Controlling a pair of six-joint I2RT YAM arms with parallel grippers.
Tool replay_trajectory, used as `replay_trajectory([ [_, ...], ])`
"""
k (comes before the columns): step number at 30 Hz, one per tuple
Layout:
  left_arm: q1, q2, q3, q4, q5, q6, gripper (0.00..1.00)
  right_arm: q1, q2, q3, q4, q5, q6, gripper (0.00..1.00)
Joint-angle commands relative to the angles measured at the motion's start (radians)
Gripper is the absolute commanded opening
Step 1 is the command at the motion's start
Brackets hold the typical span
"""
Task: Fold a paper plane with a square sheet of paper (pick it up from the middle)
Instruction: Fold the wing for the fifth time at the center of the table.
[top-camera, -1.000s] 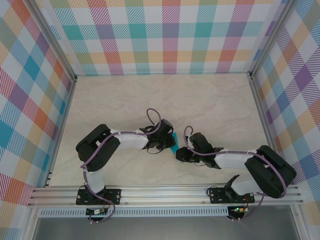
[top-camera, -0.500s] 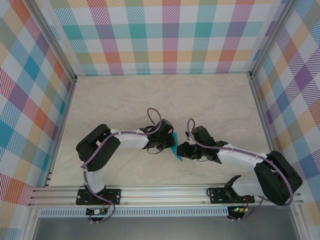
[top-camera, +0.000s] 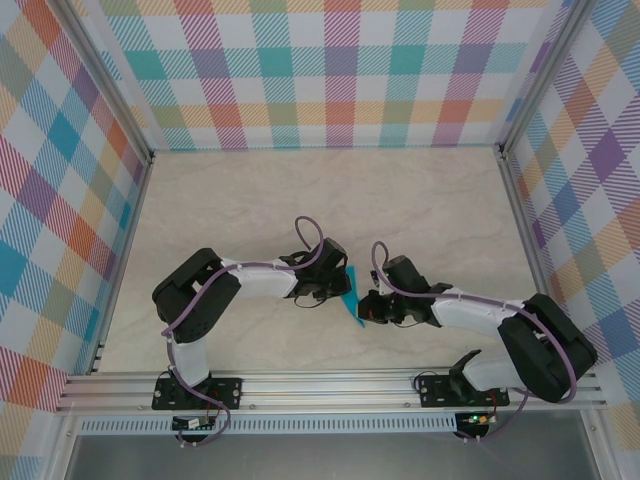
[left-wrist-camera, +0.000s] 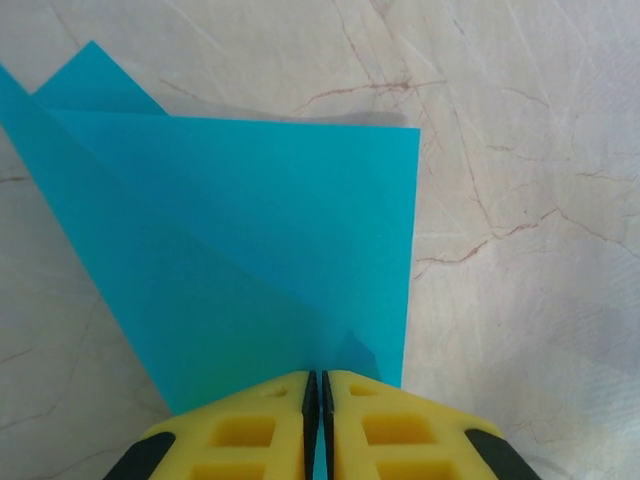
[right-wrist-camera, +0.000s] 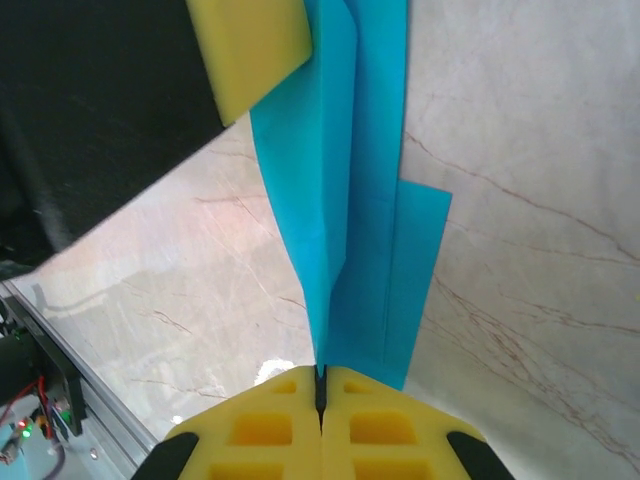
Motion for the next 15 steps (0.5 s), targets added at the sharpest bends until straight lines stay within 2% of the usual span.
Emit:
replay_trajectory([
  [1,-0.006,0.035,0.007,-0.092,-0.028,0.012,0.13,0.001,0.036,-0.050,-0.034,-0.092,-0.074,0.00],
  [7,-0.006,0.042,0.015,-0.107,-0.031,0.011,0.13,0.002,0.049,-0.063,-0.057,-0.104,-0.107,0.03],
  [9,-0.006,0.045,0.019,-0.110,-0.025,0.012,0.13,0.001,0.047,-0.048,-0.101,-0.065,-0.104,0.03],
  [10,-0.006,0.046,0.021,-0.110,-0.023,0.014,0.13,-0.001,0.036,-0.047,-0.108,-0.048,-0.092,0.06],
  [11,-0.007,0.048,0.022,-0.110,-0.017,0.017,0.13,-0.003,0.022,-0.042,-0.116,-0.039,-0.079,0.14],
  [15,-0.007,0.053,0.026,-0.107,-0.007,0.022,0.12,-0.004,-0.027,0.022,-0.159,-0.060,-0.049,0.24],
])
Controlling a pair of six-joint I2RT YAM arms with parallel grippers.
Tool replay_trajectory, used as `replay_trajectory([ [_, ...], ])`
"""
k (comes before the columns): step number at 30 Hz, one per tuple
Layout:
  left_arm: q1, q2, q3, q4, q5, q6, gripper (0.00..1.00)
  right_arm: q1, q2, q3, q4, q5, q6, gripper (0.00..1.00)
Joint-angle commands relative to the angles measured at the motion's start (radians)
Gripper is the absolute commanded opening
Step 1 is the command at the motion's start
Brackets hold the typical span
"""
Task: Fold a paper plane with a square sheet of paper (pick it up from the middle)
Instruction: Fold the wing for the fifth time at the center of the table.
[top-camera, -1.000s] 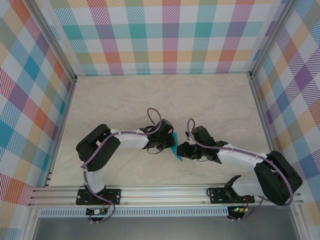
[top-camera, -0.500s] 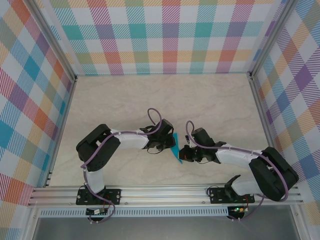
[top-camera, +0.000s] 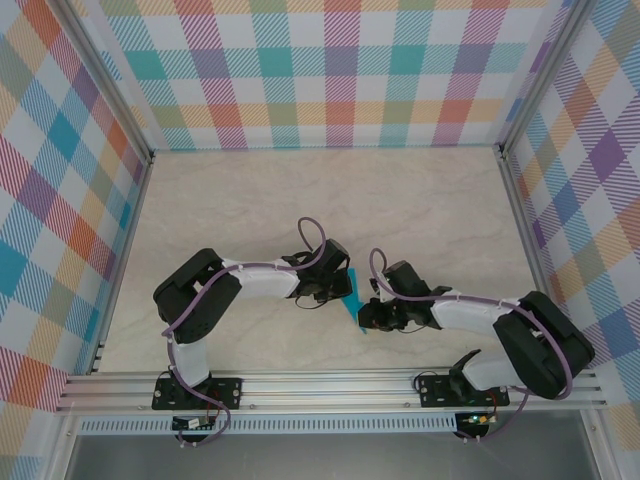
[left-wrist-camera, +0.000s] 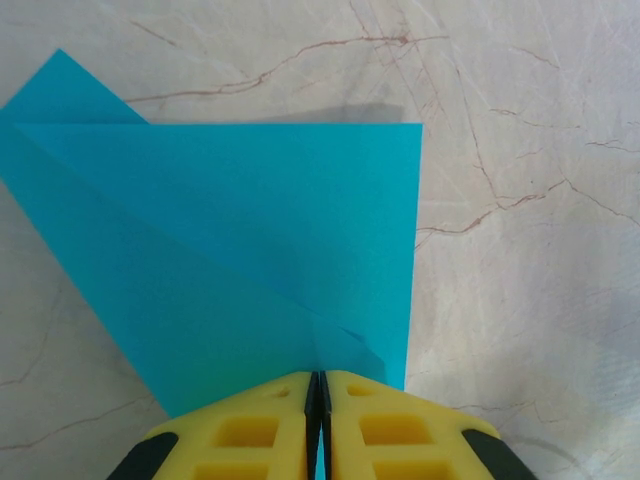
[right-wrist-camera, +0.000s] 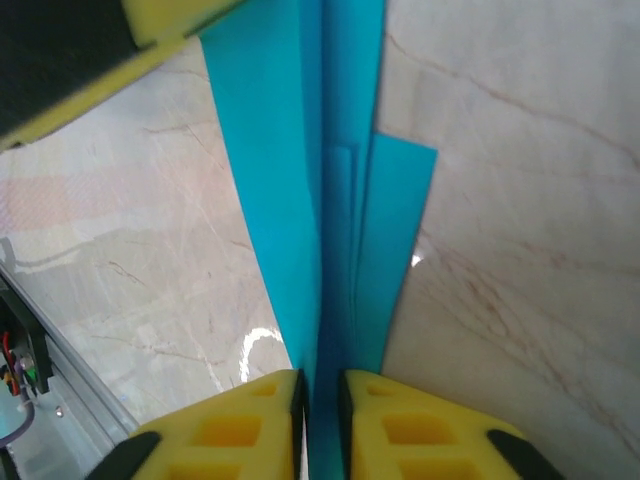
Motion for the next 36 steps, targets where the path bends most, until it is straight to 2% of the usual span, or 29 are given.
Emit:
replay_trajectory([
  [1,0.000,0.048,0.008,-0.069,-0.016,0.024,0.12,0.001,-0.046,0.063,-0.143,0.004,0.017,0.26],
  [5,0.000,0.053,0.013,-0.067,-0.005,0.029,0.12,-0.007,-0.088,0.127,-0.250,0.107,0.042,0.38],
  [7,-0.001,0.054,0.014,-0.067,-0.003,0.030,0.12,-0.009,-0.088,0.137,-0.205,0.063,0.049,0.38],
  [11,0.000,0.056,0.016,-0.069,0.002,0.035,0.11,-0.009,-0.030,0.150,-0.077,-0.073,0.104,0.20],
  [17,0.000,0.053,0.010,-0.065,0.004,0.034,0.11,-0.034,0.131,0.166,-0.012,-0.115,0.119,0.08],
  [24,0.000,0.048,0.005,-0.081,-0.009,0.037,0.11,-0.044,0.193,0.051,0.070,-0.184,0.147,0.08],
  [31,-0.001,0.040,0.001,-0.098,-0.032,0.034,0.11,-0.046,0.193,-0.033,0.052,-0.189,0.142,0.10],
  [36,0.000,0.046,-0.002,-0.092,-0.027,0.025,0.11,-0.045,0.127,-0.045,0.086,-0.268,0.149,0.12],
])
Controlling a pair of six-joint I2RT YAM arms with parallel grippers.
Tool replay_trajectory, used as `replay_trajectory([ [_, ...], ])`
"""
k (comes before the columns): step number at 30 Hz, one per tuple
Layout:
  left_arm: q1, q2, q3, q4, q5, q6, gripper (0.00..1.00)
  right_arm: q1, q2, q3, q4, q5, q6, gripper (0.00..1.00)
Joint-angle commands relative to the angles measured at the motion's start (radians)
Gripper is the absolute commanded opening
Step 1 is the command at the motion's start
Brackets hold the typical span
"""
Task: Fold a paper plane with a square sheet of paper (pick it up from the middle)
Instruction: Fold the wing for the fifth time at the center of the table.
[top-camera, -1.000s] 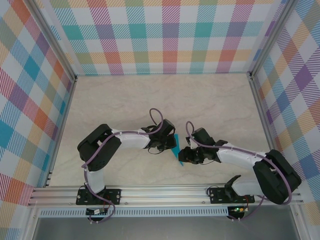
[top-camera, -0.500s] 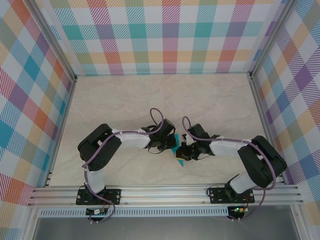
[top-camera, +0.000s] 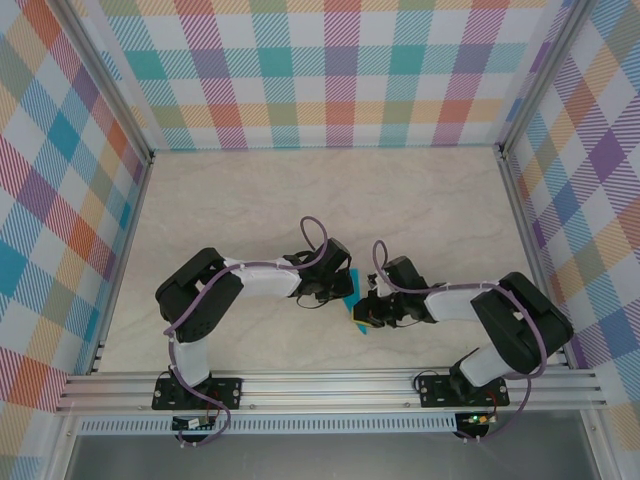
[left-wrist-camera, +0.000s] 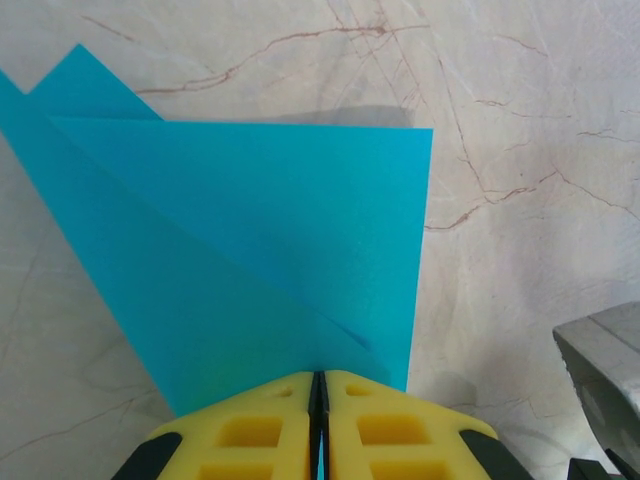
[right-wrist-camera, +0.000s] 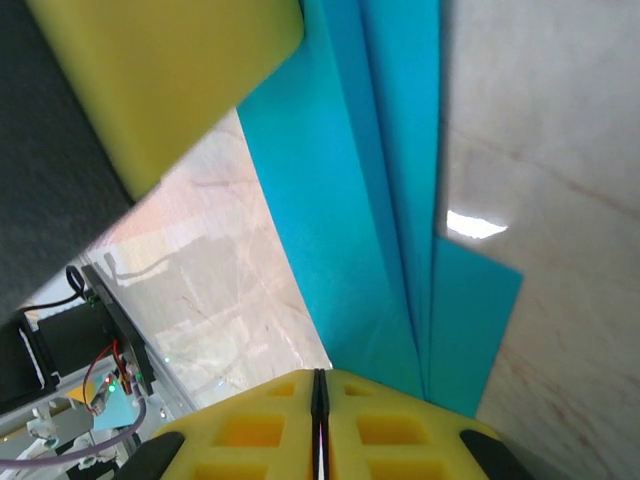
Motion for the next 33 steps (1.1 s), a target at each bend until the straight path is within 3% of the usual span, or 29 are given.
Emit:
replay_trajectory([
  [1,0.001,0.035,-0.016,-0.085,-0.040,0.007,0.11,0.011,-0.051,-0.031,-0.145,-0.085,0.007,0.12],
  [7,0.000,0.037,-0.020,-0.072,-0.029,0.004,0.11,0.011,-0.152,0.007,-0.232,-0.063,0.001,0.15],
  [14,0.000,0.041,-0.018,-0.064,-0.022,0.001,0.11,0.010,-0.020,-0.040,-0.149,-0.073,0.020,0.13],
  [19,0.000,0.040,-0.023,-0.063,-0.026,0.000,0.11,0.010,0.046,-0.040,-0.202,-0.054,-0.004,0.11],
  [28,-0.001,0.033,-0.027,-0.049,-0.015,-0.002,0.10,0.010,-0.177,0.088,-0.381,0.064,-0.045,0.13],
  [33,-0.001,0.036,-0.023,-0.039,-0.006,-0.007,0.10,0.010,-0.096,0.138,-0.299,0.102,-0.011,0.10],
])
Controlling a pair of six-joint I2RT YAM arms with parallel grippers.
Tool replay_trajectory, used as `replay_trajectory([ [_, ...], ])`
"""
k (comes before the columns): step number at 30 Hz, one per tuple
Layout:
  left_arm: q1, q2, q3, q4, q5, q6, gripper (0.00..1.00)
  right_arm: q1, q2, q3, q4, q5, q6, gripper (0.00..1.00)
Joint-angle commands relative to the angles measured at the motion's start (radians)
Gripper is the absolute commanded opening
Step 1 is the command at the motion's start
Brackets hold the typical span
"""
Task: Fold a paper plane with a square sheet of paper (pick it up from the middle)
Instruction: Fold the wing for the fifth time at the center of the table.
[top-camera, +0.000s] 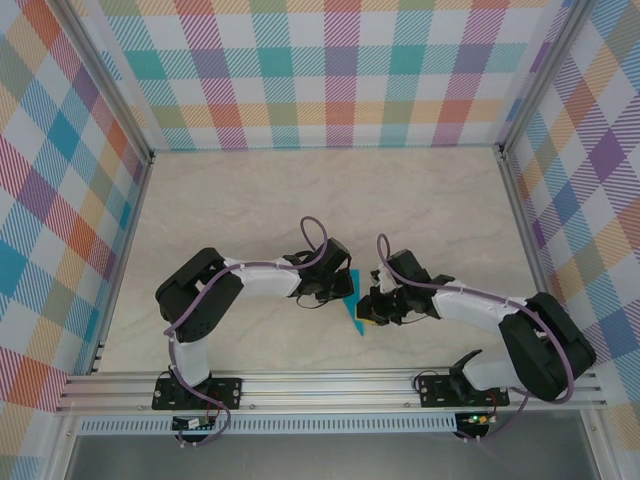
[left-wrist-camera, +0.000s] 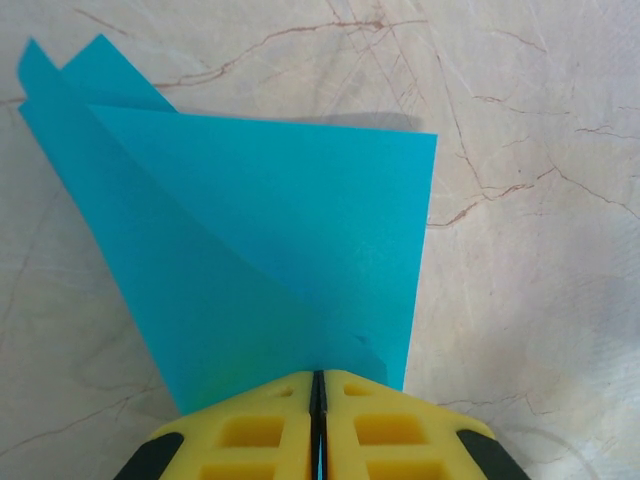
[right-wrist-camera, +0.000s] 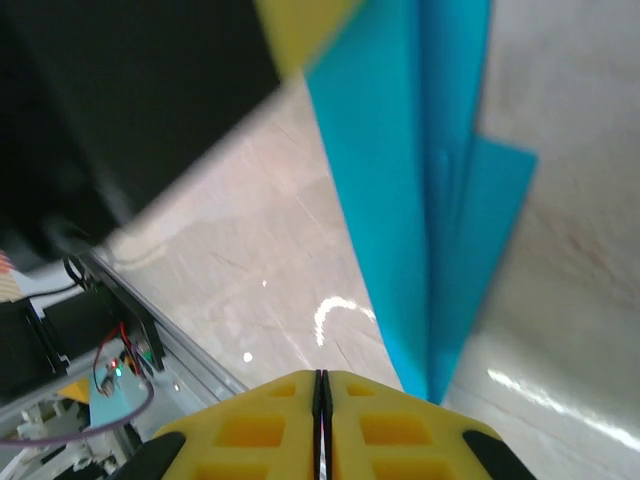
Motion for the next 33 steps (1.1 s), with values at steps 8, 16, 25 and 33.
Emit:
replay_trajectory([
  [8,-0.001,0.026,-0.016,-0.033,-0.011,-0.004,0.12,0.003,0.213,0.034,0.036,0.039,-0.007,0.06],
  [16,0.009,-0.110,0.034,-0.075,-0.065,0.124,0.24,0.003,0.287,0.006,-0.048,0.109,-0.064,0.02],
  [25,0.036,-0.166,-0.071,0.043,-0.050,0.128,0.25,0.003,0.332,0.026,-0.033,0.097,-0.067,0.01],
  [33,0.038,-0.115,-0.116,0.110,-0.061,0.123,0.21,0.003,0.351,0.023,-0.036,0.095,-0.072,0.01],
])
